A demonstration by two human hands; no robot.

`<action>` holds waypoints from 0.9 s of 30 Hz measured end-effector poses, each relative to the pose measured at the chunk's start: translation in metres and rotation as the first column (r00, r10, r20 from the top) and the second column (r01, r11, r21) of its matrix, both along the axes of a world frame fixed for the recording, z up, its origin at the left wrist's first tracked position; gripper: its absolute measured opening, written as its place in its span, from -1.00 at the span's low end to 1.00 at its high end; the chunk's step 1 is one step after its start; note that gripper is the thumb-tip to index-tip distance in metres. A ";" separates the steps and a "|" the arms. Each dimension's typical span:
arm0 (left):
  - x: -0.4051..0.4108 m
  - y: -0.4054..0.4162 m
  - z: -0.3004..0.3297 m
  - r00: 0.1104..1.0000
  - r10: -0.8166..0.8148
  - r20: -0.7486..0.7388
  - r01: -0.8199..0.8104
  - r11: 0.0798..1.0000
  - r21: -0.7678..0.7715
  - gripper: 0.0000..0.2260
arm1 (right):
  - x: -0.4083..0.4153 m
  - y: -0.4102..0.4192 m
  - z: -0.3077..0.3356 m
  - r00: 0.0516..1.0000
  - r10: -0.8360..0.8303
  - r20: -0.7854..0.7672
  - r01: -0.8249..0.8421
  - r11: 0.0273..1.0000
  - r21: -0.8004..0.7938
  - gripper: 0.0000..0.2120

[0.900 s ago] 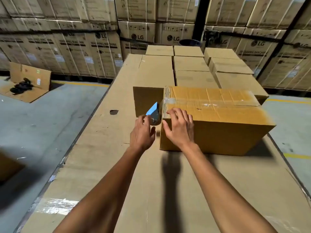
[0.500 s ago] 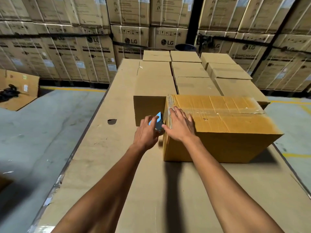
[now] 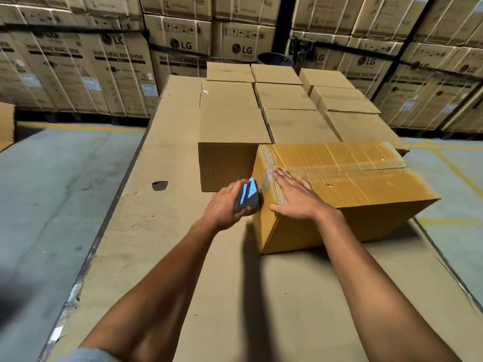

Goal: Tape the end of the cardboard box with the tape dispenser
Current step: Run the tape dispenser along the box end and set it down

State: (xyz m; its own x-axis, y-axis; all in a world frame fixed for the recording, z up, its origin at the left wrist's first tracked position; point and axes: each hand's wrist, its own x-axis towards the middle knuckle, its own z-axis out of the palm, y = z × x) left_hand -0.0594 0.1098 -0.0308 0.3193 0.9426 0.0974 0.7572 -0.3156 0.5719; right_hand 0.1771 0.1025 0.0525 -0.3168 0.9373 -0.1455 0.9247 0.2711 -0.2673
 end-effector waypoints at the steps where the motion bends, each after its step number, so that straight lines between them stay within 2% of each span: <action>1: 0.001 -0.001 -0.002 0.999 -0.011 0.030 0.011 1.000 -0.005 -0.27 | 0.001 0.000 0.000 1.000 -0.001 -0.007 0.001 1.000 -0.007 0.06; 6: 0.006 -0.001 -0.005 0.995 -0.024 0.096 0.025 1.000 -0.012 -0.31 | -0.007 0.008 -0.003 0.981 -0.157 -0.116 0.158 0.987 0.007 -0.12; 13: 0.003 0.005 -0.014 0.991 -0.061 0.122 0.071 0.995 -0.072 -0.29 | -0.034 0.031 -0.014 0.939 -0.329 -0.102 0.337 0.938 0.078 -0.31; 20: -0.004 0.015 -0.027 0.987 -0.097 0.127 0.102 0.994 -0.030 -0.38 | -0.035 0.050 -0.024 0.921 -0.389 -0.019 0.388 0.913 0.124 -0.27; 27: -0.006 0.019 -0.037 0.994 -0.105 0.041 0.102 0.992 0.068 -0.36 | -0.030 0.056 -0.029 0.915 -0.402 -0.026 0.402 0.907 0.125 -0.28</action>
